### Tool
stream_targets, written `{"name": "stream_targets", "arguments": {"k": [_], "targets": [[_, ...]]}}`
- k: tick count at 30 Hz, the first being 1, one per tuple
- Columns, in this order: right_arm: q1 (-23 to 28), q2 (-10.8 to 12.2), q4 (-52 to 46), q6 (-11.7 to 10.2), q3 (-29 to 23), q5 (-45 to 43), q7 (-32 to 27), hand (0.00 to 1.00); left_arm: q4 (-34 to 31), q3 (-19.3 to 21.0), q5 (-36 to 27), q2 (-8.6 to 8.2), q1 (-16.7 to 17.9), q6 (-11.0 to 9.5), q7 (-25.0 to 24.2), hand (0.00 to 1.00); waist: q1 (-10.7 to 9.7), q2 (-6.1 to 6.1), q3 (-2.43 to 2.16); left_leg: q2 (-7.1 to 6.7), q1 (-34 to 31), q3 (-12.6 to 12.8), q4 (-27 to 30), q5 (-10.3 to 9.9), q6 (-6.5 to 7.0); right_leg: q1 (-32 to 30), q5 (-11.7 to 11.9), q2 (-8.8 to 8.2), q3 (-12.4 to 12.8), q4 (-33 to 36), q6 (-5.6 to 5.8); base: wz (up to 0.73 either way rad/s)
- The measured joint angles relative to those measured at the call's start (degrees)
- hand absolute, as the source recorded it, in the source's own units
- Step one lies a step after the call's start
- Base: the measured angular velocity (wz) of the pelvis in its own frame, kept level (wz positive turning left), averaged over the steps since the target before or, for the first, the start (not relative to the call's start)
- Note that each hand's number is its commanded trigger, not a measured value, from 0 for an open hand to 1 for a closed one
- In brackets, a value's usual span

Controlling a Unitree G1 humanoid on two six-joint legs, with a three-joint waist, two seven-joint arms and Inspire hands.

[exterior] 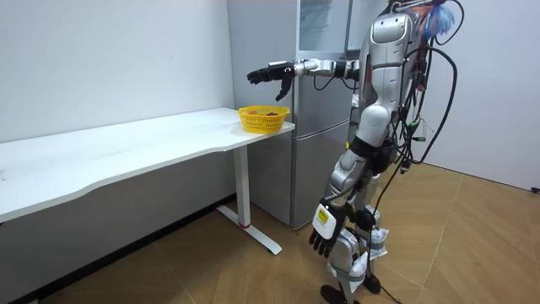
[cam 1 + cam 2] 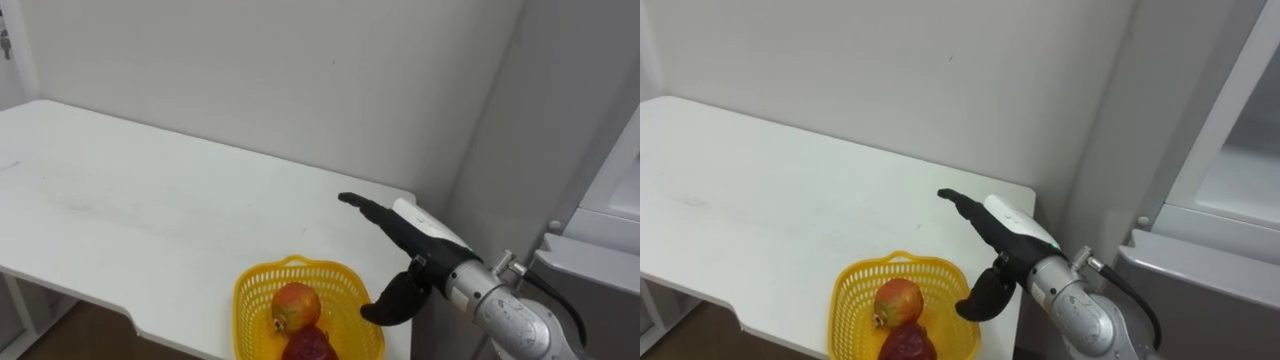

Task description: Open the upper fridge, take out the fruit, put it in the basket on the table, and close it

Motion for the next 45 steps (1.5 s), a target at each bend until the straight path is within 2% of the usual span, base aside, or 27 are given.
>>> {"name": "stream_targets", "arguments": {"k": [2,4,6,8,10,12,13,15,18,20,21,22,24,26,28,31,33,35,38,39,45], "targets": [[0.0,0.1,-2.0,0.0,-0.2,1.8,-0.1,0.0,0.6,0.1,0.1,-0.01,0.0,-0.4,0.1,0.0,-0.1,0.26,0.18,0.07,0.3,0.2,-0.1,0.0,0.0,0.4,0.0,0.02,0.0,0.0,0.0,-0.04],[0.1,0.7,-4.9,-0.2,-1.2,3.6,-0.3,0.0,0.9,0.0,0.1,0.02,-0.1,-0.6,0.2,0.0,-1.3,0.66,0.45,0.08,0.3,0.1,-0.1,0.0,0.0,0.5,0.0,0.02,-0.2,-0.1,0.0,0.04],[1.6,1.9,-8.3,-1.6,-3.2,6.5,-1.6,0.0,0.9,0.0,0.1,-0.05,-0.1,-1.0,0.2,0.0,-2.2,0.87,0.41,0.12,0.3,0.0,0.2,0.0,0.0,0.6,0.0,0.05,-0.1,-0.1,0.01,0.02],[3.8,2.1,-11.5,-2.3,-4.4,8.1,-2.2,0.0,0.9,0.0,0.1,-0.15,-0.1,-1.6,0.2,0.0,-2.7,1.28,0.36,0.12,0.3,0.2,0.2,0.0,0.01,0.6,0.0,0.01,-0.1,0.0,0.04,-0.02],[6.2,2.1,-14.0,-2.6,-4.9,9.3,-2.6,0.0,0.9,0.0,0.2,-0.2,0.0,-1.6,0.2,0.0,-3.3,1.96,0.08,0.15,0.4,0.9,0.2,-0.1,0.03,0.6,0.0,-0.03,-0.2,0.0,0.06,-0.08],[10.8,2.1,-17.3,-2.8,-5.1,11.9,-2.8,0.0,1.0,-0.3,0.1,-0.24,0.2,-1.6,0.5,0.0,-4.7,3.24,-0.73,0.19,1.0,1.4,-0.1,-0.1,0.08,0.7,0.1,-0.06,0.0,0.0,0.14,-0.1],[12.1,2.1,-18.5,-2.8,-5.2,12.3,-2.8,0.0,1.1,-0.2,0.0,-0.33,0.2,-1.6,0.9,0.0,-4.8,3.5,-0.86,0.23,1.3,1.7,-0.2,-0.1,0.09,0.7,0.1,-0.03,0.4,0.0,0.14,-0.26],[14.5,2.1,-21.1,-2.8,-5.8,14.0,-3.0,0.0,2.5,0.0,0.0,-0.76,0.2,-2.3,2.5,0.0,-5.8,4.99,-0.96,0.37,1.9,2.6,-0.7,0.0,0.11,0.9,0.1,0.03,1.4,0.2,0.13,-0.29],[15.8,2.1,-22.9,-2.8,-8.2,15.3,-4.9,0.0,3.2,0.1,0.0,-1.17,1.2,-2.8,3.9,0.0,-7.1,5.88,-1.34,0.6,3.3,4.4,-2.0,0.3,0.09,0.8,0.1,0.12,3.1,0.6,0.12,-0.29],[17.0,2.5,-26.0,-2.9,-10.0,15.4,-6.6,0.0,3.1,0.3,-0.1,-1.41,1.8,-3.0,3.9,0.0,-8.4,5.82,-1.34,0.62,3.4,4.6,-2.0,0.3,0.08,0.8,0.1,0.11,3.2,0.6,0.11,-0.07],[17.5,3.1,-27.5,-3.8,-11.1,15.5,-7.5,0.0,3.1,0.3,-0.1,-1.66,1.9,-3.3,3.9,0.0,-9.2,5.62,-1.27,0.62,3.4,4.9,-1.9,0.3,0.08,0.8,0.1,0.16,3.4,0.4,0.1,-0.06],[18.0,3.6,-28.3,-4.5,-11.6,15.7,-8.1,0.0,3.1,0.3,-0.3,-1.82,2.0,-3.4,3.9,0.0,-9.3,5.49,-1.34,0.64,3.3,5.1,-1.9,0.3,0.08,0.9,0.1,0.27,3.7,0.1,0.06,-0.15],[20.1,4.8,-30.5,-6.9,-12.3,17.5,-10.7,0.0,3.1,0.0,-1.9,-2.01,1.9,-4.4,4.1,0.0,-9.5,5.18,-1.15,0.77,3.4,5.8,-2.0,0.2,0.09,0.8,0.2,0.48,4.5,0.0,-0.02,-0.14],[22.1,5.4,-31.9,-8.0,-12.3,17.8,-12.0,0.0,3.0,-0.5,-2.2,-2.03,1.9,-5.4,5.0,0.0,-9.8,4.68,-1.05,0.79,3.4,5.9,-1.9,0.2,0.13,0.6,0.2,0.53,4.8,0.0,-0.01,-0.07],[23.6,6.7,-32.8,-8.3,-12.3,18.2,-12.2,0.0,3.2,-0.6,-2.2,-2.24,2.0,-5.8,5.6,0.0,-10.3,4.66,-0.95,0.8,3.3,5.9,-1.9,0.1,0.2,0.5,0.3,0.76,5.7,-0.1,0.12,-0.08],[26.8,8.8,-34.4,-9.0,-12.3,18.0,-13.5,0.0,3.4,-0.6,-2.2,-2.31,2.4,-6.1,6.5,0.0,-10.8,5.34,-0.69,0.92,3.1,6.0,-1.2,-0.5,0.32,0.4,0.4,0.93,6.1,-0.1,0.21,-0.05],[29.0,9.6,-35.3,-10.1,-12.3,17.8,-14.0,0.0,3.5,-0.6,-2.2,-2.67,2.6,-6.1,6.4,0.0,-11.0,6.46,-0.98,0.92,2.5,6.1,-1.2,-0.6,0.39,-0.4,0.5,0.92,6.2,0.1,0.27,-0.05],[30.1,10.0,-36.2,-10.3,-12.3,17.2,-14.6,0.0,3.5,-0.5,-2.1,-2.98,2.7,-6.1,6.3,0.0,-11.2,7.16,-0.9,0.93,2.4,6.2,-1.3,-0.6,0.4,-0.6,0.6,0.89,6.2,0.1,0.26,-0.02],[32.8,10.4,-37.1,-11.9,-12.3,15.6,-16.0,0.0,3.5,-0.5,-2.1,-3.71,3.1,-6.2,6.3,0.0,-11.1,8.21,-1.5,1.14,2.4,7.1,-2.1,-0.5,0.33,-1.2,0.6,0.98,6.8,0.3,0.25,-0.11],[33.4,10.4,-37.1,-11.9,-12.4,14.8,-16.6,0.0,3.5,-0.5,-2.2,-3.9,3.2,-6.2,6.3,0.0,-11.1,8.43,-1.5,1.26,2.5,7.5,-2.1,-0.5,0.29,-1.3,0.6,1.11,7.1,0.3,0.24,-0.18],[36.6,10.7,-37.0,-12.1,-12.4,11.8,-19.8,0.0,3.6,-0.7,-2.2,-4.46,3.2,-6.5,6.3,0.0,-12.6,8.01,-1.32,1.46,3.2,8.4,-3.0,-0.3,-0.01,-1.2,0.6,1.36,7.9,0.3,0.2,-0.08]]}}
